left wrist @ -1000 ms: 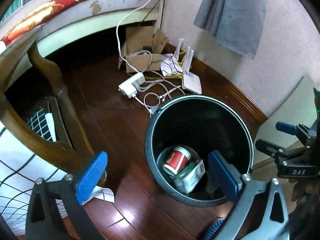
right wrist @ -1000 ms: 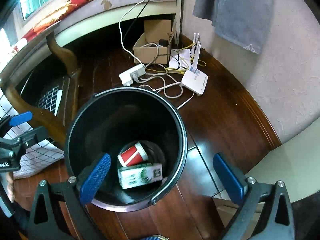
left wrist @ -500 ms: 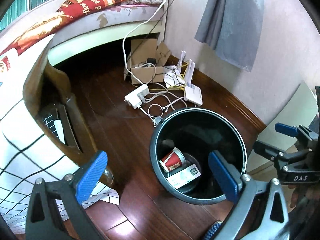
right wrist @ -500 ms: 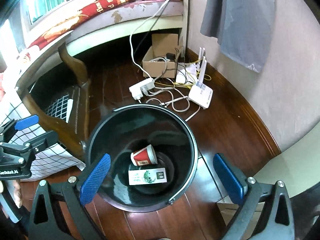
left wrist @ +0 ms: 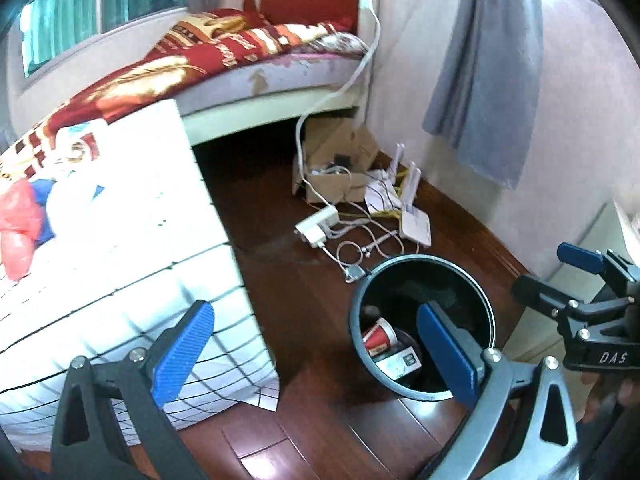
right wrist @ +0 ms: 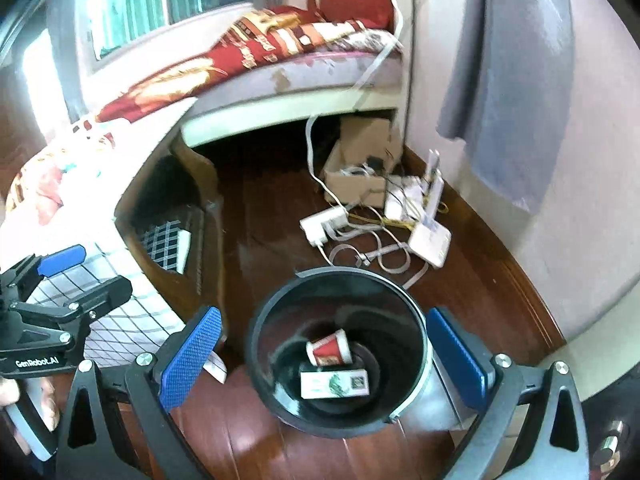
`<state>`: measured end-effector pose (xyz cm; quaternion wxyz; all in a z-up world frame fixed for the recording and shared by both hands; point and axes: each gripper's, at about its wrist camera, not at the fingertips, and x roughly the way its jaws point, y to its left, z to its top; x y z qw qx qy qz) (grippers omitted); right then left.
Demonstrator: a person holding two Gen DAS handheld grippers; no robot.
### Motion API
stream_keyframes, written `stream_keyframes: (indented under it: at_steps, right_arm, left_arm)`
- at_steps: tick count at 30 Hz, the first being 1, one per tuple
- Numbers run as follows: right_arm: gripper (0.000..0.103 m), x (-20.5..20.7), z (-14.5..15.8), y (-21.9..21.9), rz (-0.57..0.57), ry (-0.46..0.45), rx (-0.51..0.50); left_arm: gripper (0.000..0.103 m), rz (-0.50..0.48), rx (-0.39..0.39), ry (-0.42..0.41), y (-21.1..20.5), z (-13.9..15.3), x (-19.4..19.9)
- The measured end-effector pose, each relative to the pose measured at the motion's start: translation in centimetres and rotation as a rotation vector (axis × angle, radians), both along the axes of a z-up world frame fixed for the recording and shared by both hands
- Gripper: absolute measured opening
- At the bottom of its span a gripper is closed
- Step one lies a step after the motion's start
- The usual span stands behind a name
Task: Collect trash
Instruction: 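Move both tools back toward the table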
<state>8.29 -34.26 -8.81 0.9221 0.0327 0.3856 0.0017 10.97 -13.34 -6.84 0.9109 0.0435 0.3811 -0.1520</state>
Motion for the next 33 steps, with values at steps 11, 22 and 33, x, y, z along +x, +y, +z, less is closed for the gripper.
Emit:
stream_keyframes:
  at_steps: [11,22,33]
  right_arm:
    - [0.103,0.9,4.2,7.8,0.167,-0.096,0.000]
    - [0.103,3.6,5.9,17.4,0.354,-0.102,0.034]
    - [0.086,8.1,5.9,28.3,0.512,-0.076,0.005]
  left_arm:
    - [0.102,0.168,-0.001,-0.088,7.1,2.9,-1.3]
    - [0.102,0.375,-0.023,-0.148,17.2,3.8,-3.0]
    - [0.102,0.653,-0.009,-0.167,29.7,2.7,-2.0]
